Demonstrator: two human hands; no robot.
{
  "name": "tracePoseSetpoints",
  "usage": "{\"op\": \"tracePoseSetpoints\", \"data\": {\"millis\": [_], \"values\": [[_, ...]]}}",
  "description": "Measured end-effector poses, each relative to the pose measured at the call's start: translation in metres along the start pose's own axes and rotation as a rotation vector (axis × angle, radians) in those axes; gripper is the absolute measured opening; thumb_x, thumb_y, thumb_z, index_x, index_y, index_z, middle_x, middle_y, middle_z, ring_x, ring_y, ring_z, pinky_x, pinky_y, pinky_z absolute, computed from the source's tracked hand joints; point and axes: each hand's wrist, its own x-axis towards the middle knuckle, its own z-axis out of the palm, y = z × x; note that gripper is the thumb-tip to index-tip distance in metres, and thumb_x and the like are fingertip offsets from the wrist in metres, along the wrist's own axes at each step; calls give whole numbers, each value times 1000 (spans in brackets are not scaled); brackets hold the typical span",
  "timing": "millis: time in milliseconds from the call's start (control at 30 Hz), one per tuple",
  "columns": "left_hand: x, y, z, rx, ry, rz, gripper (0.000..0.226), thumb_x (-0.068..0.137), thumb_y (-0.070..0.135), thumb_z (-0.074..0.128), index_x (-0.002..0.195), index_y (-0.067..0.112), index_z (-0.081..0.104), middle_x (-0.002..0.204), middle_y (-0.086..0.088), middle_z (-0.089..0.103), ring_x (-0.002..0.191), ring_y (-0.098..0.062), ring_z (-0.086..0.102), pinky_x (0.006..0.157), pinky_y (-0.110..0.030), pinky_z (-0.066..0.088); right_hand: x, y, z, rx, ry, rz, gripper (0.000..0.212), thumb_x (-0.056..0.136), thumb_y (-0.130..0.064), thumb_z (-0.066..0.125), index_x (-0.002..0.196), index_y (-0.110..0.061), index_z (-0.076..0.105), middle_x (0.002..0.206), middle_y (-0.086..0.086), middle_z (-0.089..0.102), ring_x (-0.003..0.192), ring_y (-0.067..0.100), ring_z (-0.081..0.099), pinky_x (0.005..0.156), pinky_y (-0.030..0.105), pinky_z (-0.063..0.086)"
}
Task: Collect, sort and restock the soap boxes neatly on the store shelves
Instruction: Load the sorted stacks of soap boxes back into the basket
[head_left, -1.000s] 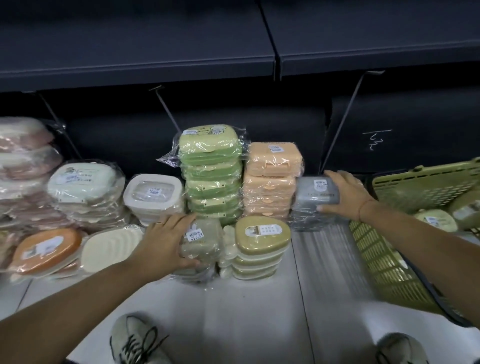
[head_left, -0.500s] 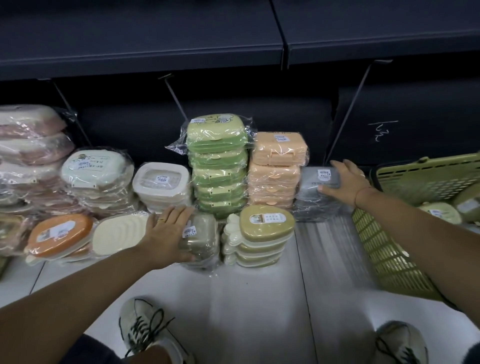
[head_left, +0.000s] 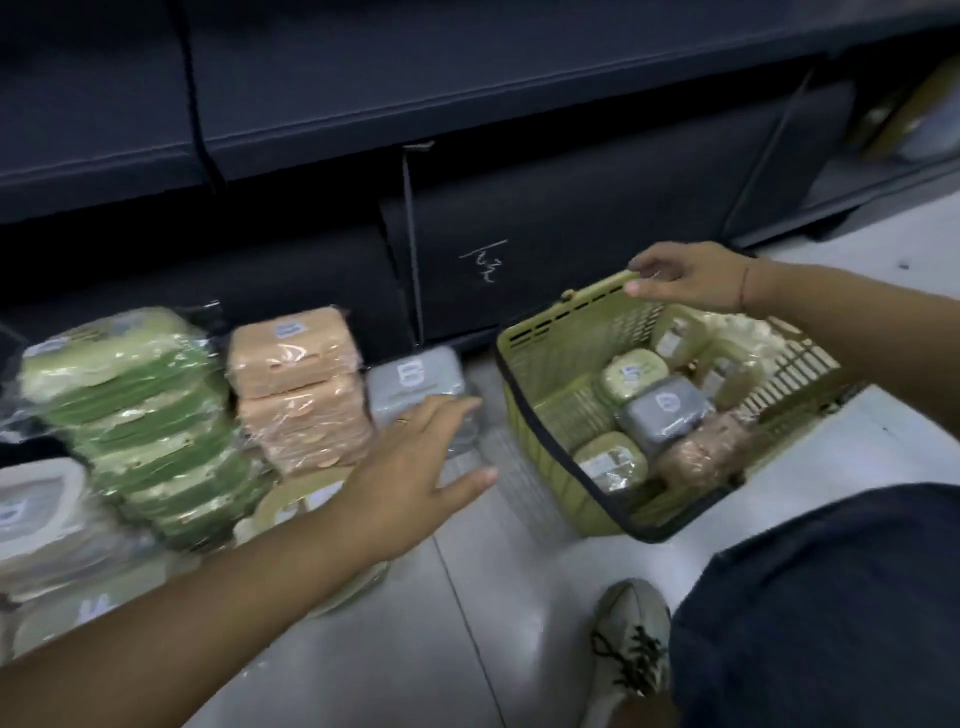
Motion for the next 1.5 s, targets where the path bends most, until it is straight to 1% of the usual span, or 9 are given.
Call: {"op": "tracePoseSetpoints", "data": {"millis": [200, 333, 500, 667, 767, 933, 1067, 1267, 1500], "values": [[135, 67, 93, -17, -280, -31, 65, 96, 49, 51, 148, 15, 33, 151, -4, 31, 137, -24, 34, 110, -37, 32, -3, 135, 32, -59, -144, 244, 58, 81, -54, 67, 123, -15, 58, 119, 4, 59, 111, 24, 56, 99, 34, 42], [203, 74, 157, -169, -538, -395, 77, 97, 56, 44, 154, 10, 20, 161, -13, 18, 145, -32, 25, 116, -42, 27, 32, 180, 74, -134, -244, 246, 103, 53, -98, 45, 116, -17, 59, 111, 7, 61, 105, 28, 57, 91, 36, 45], [229, 57, 217, -154, -644, -699, 78, 98, 52, 48, 154, 6, 17, 161, -14, 20, 144, -30, 29, 109, -31, 31, 70, 202, 111, -135, -311, 356, 115, 66, -65, 75, 153, -21, 14, 156, 20, 23, 141, 38, 28, 114, 49, 29], [235, 23, 253, -77, -694, -808, 118, 74, 61, 73, 154, 1, 11, 159, -14, 23, 140, -27, 36, 104, -28, 37, 79, 217, 137, -232, -383, 390, 125, 57, -66, 81, 153, -26, 10, 153, 20, 21, 138, 43, 30, 111, 53, 33], [238, 18, 255, -204, -727, -836, 98, 75, 51, 78, 147, 0, 35, 142, -15, 51, 123, -27, 55, 99, -31, 47, 82, 212, 133, -238, -340, 426, 127, 56, -62, 83, 153, -25, 9, 153, 21, 22, 139, 43, 29, 111, 52, 32], [237, 26, 244, -307, -888, -912, 83, 85, 48, 70, 141, -4, 39, 137, -20, 54, 121, -32, 56, 97, -37, 48, 77, 211, 122, 22, -268, 449, 116, 63, -42, 87, 151, -13, 18, 152, 15, 34, 138, 34, 35, 113, 43, 32], [233, 40, 220, -355, -774, -886, 90, 86, 51, 67, 148, -2, 28, 144, -22, 46, 129, -33, 49, 98, -35, 44, 64, 208, 108, 192, -152, 446, 105, 59, -44, 86, 145, -18, 33, 146, 15, 38, 133, 36, 38, 108, 48, 37], [215, 52, 148, -476, -286, -741, 87, 74, 34, 83, 143, 6, 38, 142, -12, 48, 125, -30, 51, 101, -38, 48, 29, 162, 60, 594, 37, 474, 85, 61, -41, 86, 131, -18, 43, 118, 20, 54, 101, 41, 61, 79, 58, 56], [116, 27, -8, -542, -23, -547, 44, 63, 42, 78, 94, 16, 60, 87, 0, 63, 70, -11, 59, 48, -18, 39, 2, 42, -3, 1106, -85, 154, 116, 25, -29, 100, 125, -1, 49, 123, 22, 61, 92, 26, 70, 71, 37, 60]]}}
